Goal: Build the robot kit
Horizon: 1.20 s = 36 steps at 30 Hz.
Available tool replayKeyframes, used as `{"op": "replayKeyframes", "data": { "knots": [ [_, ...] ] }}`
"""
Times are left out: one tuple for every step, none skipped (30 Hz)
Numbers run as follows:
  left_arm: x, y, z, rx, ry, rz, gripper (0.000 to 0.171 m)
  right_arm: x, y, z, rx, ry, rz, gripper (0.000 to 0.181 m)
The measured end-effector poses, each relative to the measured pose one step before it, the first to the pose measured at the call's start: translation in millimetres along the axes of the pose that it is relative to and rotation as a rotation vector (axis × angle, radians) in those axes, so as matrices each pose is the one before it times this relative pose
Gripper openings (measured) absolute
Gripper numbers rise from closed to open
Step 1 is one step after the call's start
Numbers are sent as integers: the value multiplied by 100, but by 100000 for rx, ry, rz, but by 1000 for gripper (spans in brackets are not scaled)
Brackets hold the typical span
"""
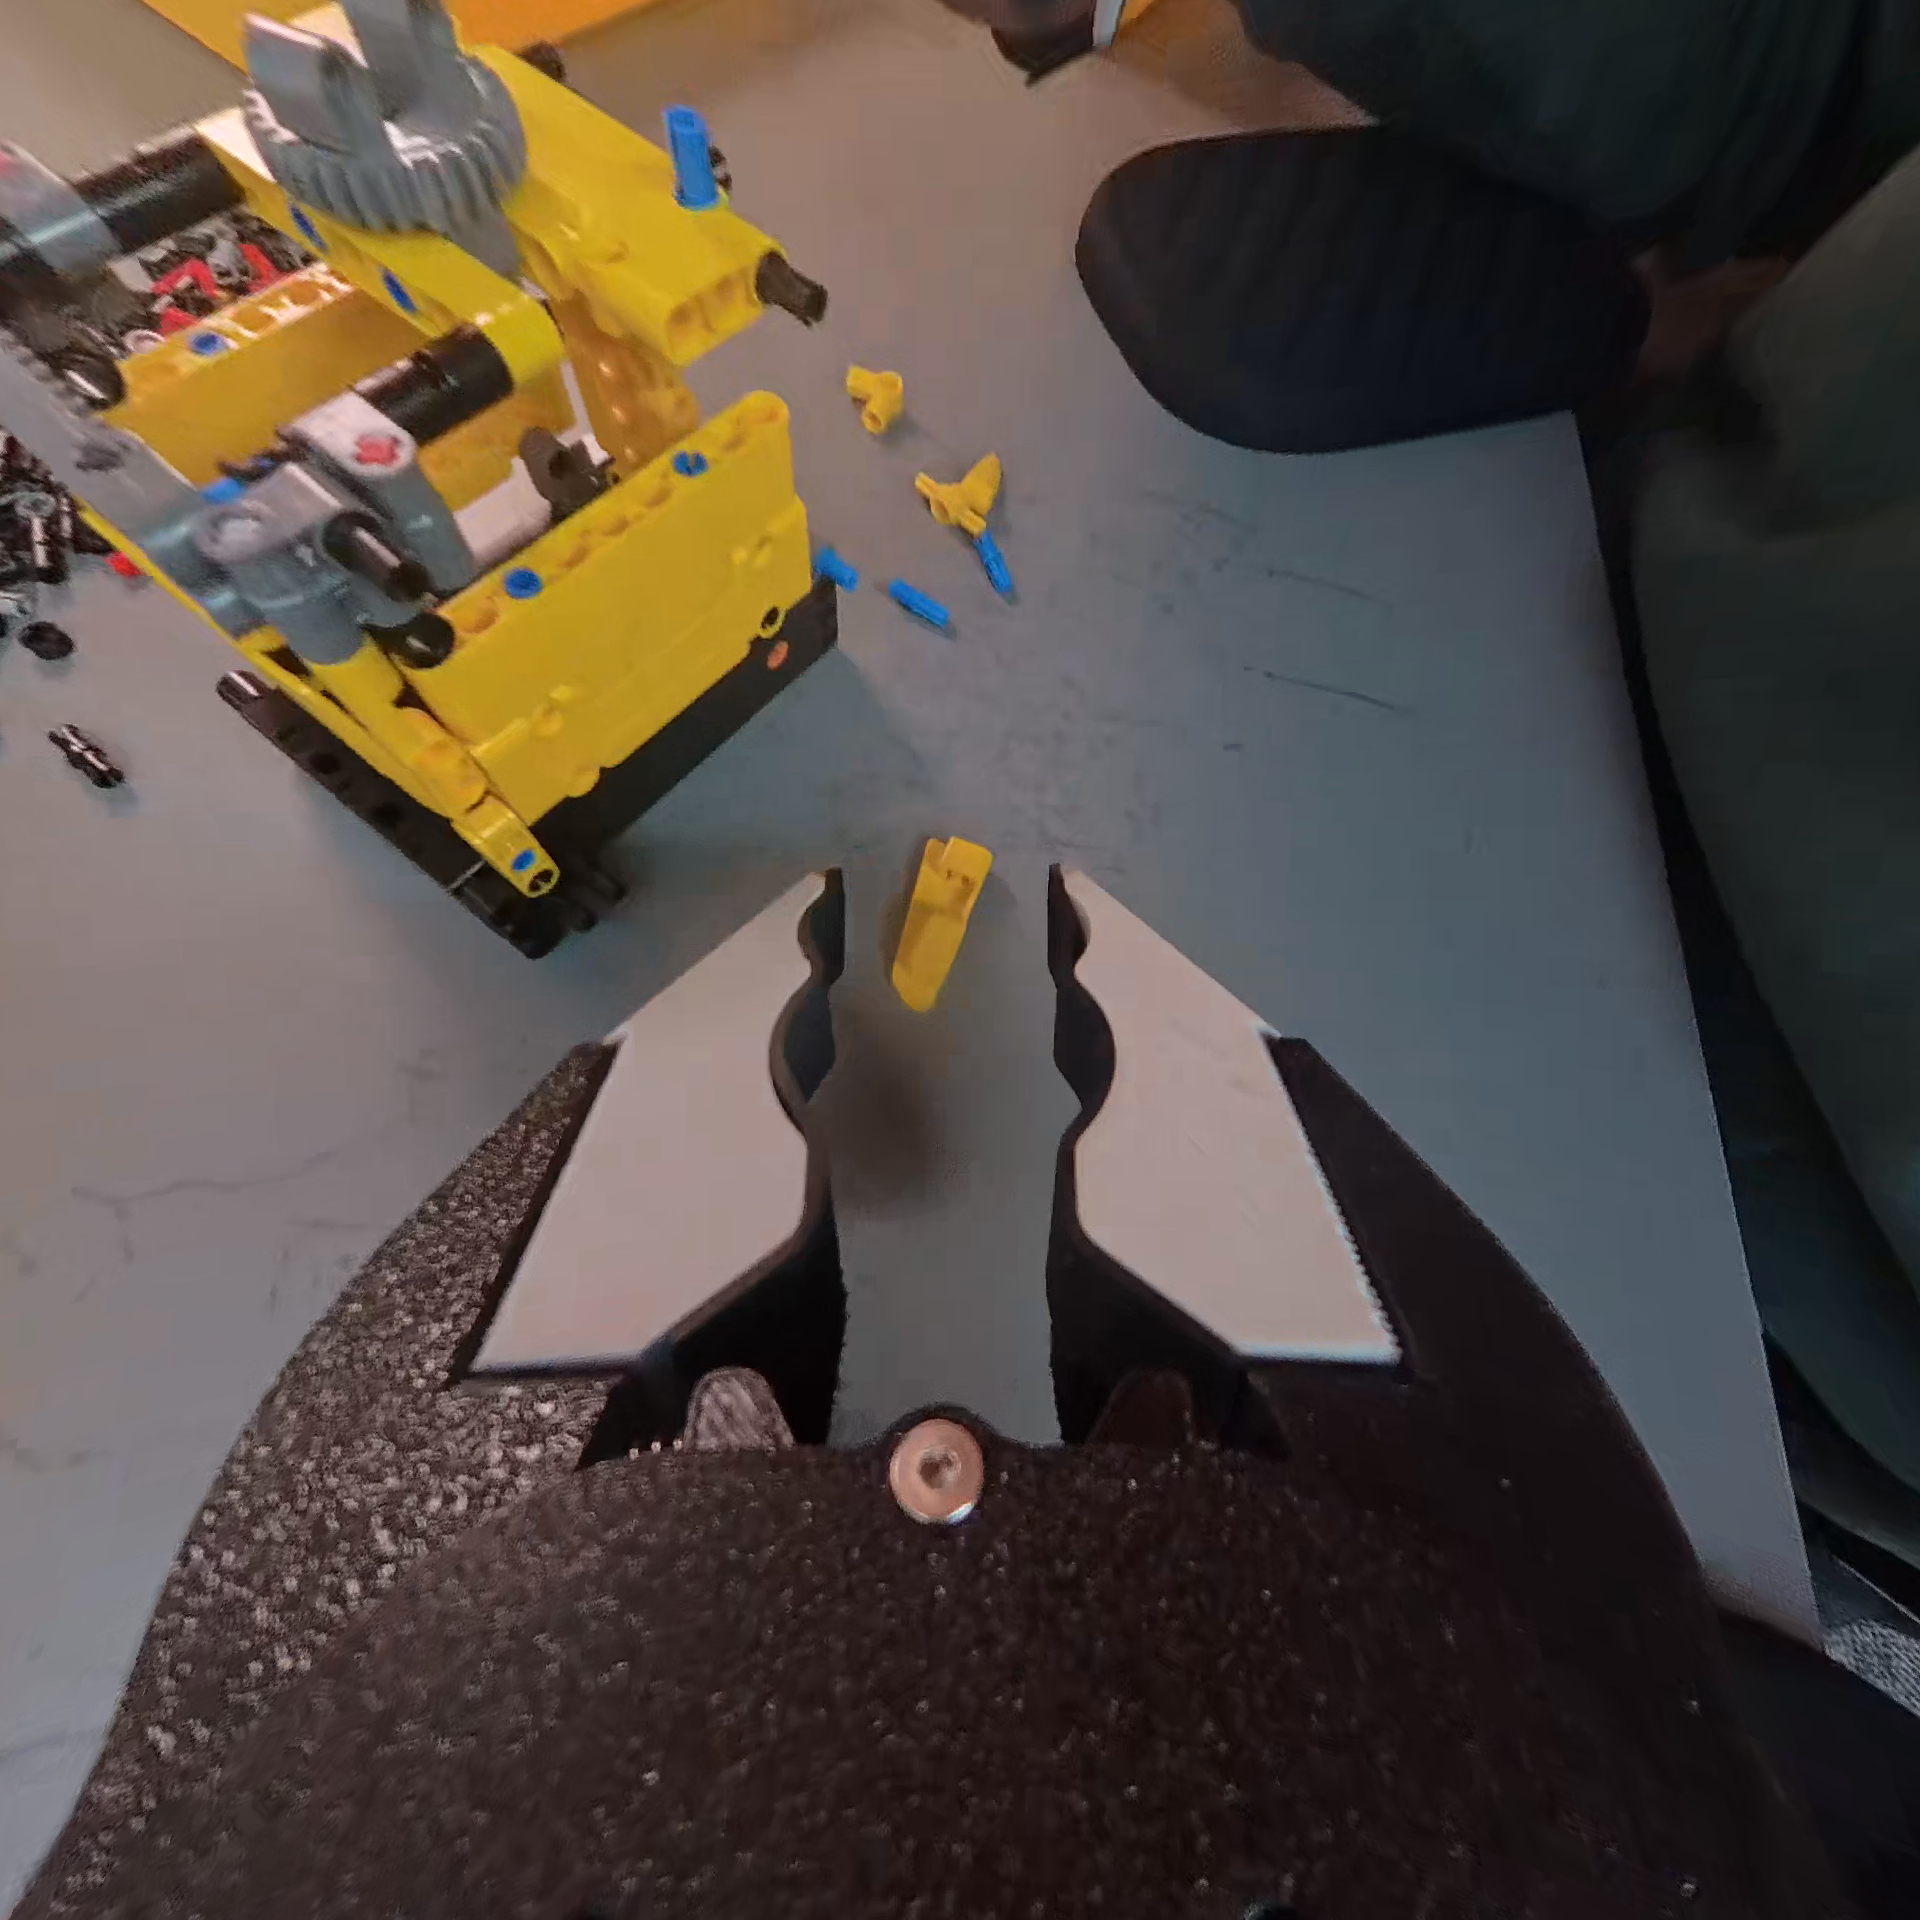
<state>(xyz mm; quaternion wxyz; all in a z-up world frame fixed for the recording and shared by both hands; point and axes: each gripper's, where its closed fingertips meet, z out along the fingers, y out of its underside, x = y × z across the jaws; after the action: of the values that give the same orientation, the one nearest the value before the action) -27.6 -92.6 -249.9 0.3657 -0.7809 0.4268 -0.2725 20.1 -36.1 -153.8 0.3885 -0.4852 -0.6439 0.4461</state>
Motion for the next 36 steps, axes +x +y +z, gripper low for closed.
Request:
{"op": "replayKeyframes", "data": {
  "knots": [
    [252, 282, 181, -1435, 1291, 384, 39, 373, -328, -916, 4548, 918, 1409, 36],
    [144, 196, 178, -982, 871, 144, 39, 522, 30, -774, 2312, 1930, 101, 36],
    [-72, 220, 198, -1413, -379, 19, 38, 604, 434, -594, -158, 2198, -372, 35],
    [-149, 293, 218, -2300, -687, 83, 36, 717, 625, -396, -1388, 2884, -165, 35],
    [32, 215, 224, -1903, 63, 781, 33, 610, 687, -204, -2103, 2573, 17, 34],
    [142, 164, 208, -1677, 449, 1350, 27, 242, 633, -11, -1796, 642, -607, 34],
    [58, 183, 219, -1765, -325, 1450, 18, 139, 600, 135, -1547, 370, -293, 33],
    [-39, 164, 185, -1487, -976, 992, 9, -178, 736, 269, -2980, -1215, 5, 31],
    [-22, -39, 23, 30, -612, 836, 8, -603, 777, 365, -4155, -3088, -1102, 31],
    [2, 21, -14, -41, -244, 309, 8, -736, 637, 407, -3793, -2870, -2683, 31],
    [18, 36, -17, -39, -92, 115, 8, -770, 613, 426, -3869, -2712, -3233, 30],
    [64, 12, -23, -15, 153, 30, 8, -714, 674, 476, -4308, -2579, -2206, 28],
    [144, -11, 14, 35, 571, -23, 8, -486, 697, 544, -4210, -1641, -749, 27],
    [211, -52, 60, 58, 757, -31, 8, -424, 630, 559, -3482, -1718, 62, 27],
    [220, -94, 101, -6, 593, 158, 8, -442, 492, 534, -2526, -2055, 75, 26],
    [258, -120, 173, -83, 585, 756, 8, -238, 327, 472, -1540, -842, -303, 26],
    [250, -140, 171, -111, 412, 1089, 8, -99, 248, 378, -1314, -146, -423, 25],
    [118, -144, 178, -70, -157, 844, 8, -93, 134, 275, -837, -382, -316, 25],
    [11, -125, 128, 3, -522, 452, 8, 15, -72, 172, 499, 96, 107, 25],
    [-140, -99, 84, 91, -1095, -34, 9, -39, -228, 85, 1471, -275, 509, 25],
    [-263, -88, 38, 253, -1513, -487, 11, -80, -245, 44, 1557, -501, 363, 25],
    [-327, -200, -45, 1094, -1582, -736, 12, -98, -119, 40, 828, -514, 16, 24],
    [-408, -464, -176, 2831, -1852, -880, 13, -7, 32, 61, -27, -26, -156, 24],
    [-450, -685, -305, 4438, -1733, -1286, 14, 21, 164, 60, -810, 113, -329, 24],
    [-465, -774, -352, 5095, -1362, -1757, 15, 118, 320, 77, -1719, 586, -325, 24],
    [-604, -752, -366, 5099, -2053, -1952, 17, 149, 345, 73, -1694, 703, -409, 24],
    [-627, -682, -378, 4722, -2181, -1869, 19, 24, 240, 56, -871, -113, 34, 24],
    [-563, -680, -382, 4752, -1957, -1722, 21, -42, 128, 49, -292, -612, 881, 24],
    [-563, -717, -382, 4893, -2209, -1638, 24, -15, 100, 52, -469, -347, 1004, 24],
    [-487, -722, -347, 4807, -1997, -1441, 27, 31, 104, 31, -727, 178, 309, 25],
    [-387, -682, -308, 4276, -1683, -1393, 29, 35, 121, 31, -1053, 539, -66, 25],
    [-223, -584, -247, 3280, -967, -1242, 31, 77, 113, 19, -1193, 817, -315, 25],
    [-102, -494, -188, 2570, -534, -844, 33, 13, 69, 16, -991, 415, -485, 25],
    [-30, -379, -141, 2013, -420, -373, 35, -42, 30, 21, -830, -147, -172, 25],
    [32, -214, -104, 1103, -209, 116, 35, -6, 31, 60, -853, -146, 191, 25],
    [66, -104, -64, 549, -85, 458, 36, 9, 38, 96, -853, -39, 101, 25]
  ]
}}
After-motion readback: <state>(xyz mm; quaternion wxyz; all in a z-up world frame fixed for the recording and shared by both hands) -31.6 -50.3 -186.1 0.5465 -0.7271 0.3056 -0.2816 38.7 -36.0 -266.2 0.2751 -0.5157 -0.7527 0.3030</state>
